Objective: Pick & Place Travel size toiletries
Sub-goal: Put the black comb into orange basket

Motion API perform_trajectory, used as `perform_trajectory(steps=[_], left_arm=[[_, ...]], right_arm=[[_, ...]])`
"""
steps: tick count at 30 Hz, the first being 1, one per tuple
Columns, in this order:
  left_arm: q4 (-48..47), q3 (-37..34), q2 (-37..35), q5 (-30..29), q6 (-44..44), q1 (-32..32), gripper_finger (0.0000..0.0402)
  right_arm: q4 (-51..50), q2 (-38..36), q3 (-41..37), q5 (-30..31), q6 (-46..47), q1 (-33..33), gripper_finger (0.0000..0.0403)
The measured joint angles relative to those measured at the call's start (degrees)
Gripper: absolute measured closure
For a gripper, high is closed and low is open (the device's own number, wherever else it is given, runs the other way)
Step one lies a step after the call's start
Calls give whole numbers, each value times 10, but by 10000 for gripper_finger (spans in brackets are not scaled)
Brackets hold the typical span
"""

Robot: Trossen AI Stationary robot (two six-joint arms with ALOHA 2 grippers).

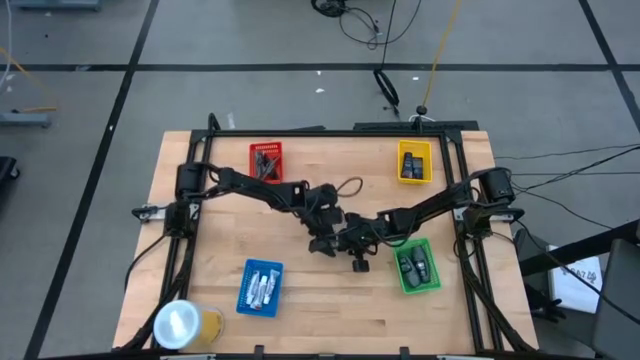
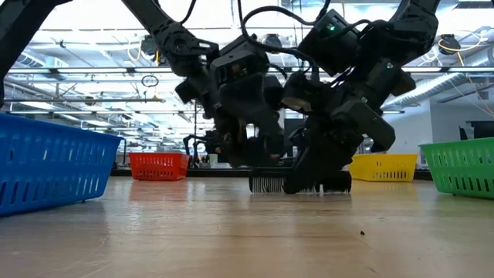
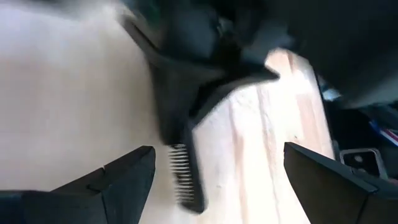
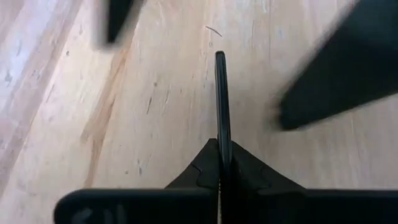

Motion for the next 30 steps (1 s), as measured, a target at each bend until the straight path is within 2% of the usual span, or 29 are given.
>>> perform_trajectory(steps=[10, 13, 17, 25, 27, 30], left_arm=[[-84, 0, -91, -94, 44, 25, 53], [-79, 0, -106, -139, 49, 11, 53], [-77, 0, -115, -182, 109, -17, 53], [-101, 0, -114, -362, 169, -47, 53], [-108, 0, -114, -380, 165, -46, 53], [-128, -1, -114, -374, 156, -41, 53]], right_arm=[[-22, -61, -2, 21, -25, -12, 401], [-21, -58, 7, 16, -29, -27, 402], [-20, -50, 28, 15, -39, -42, 402], [-15, -58, 52, 14, -49, -47, 402], [-10, -59, 54, 15, -49, -47, 402], [-20, -64, 52, 18, -50, -47, 402]])
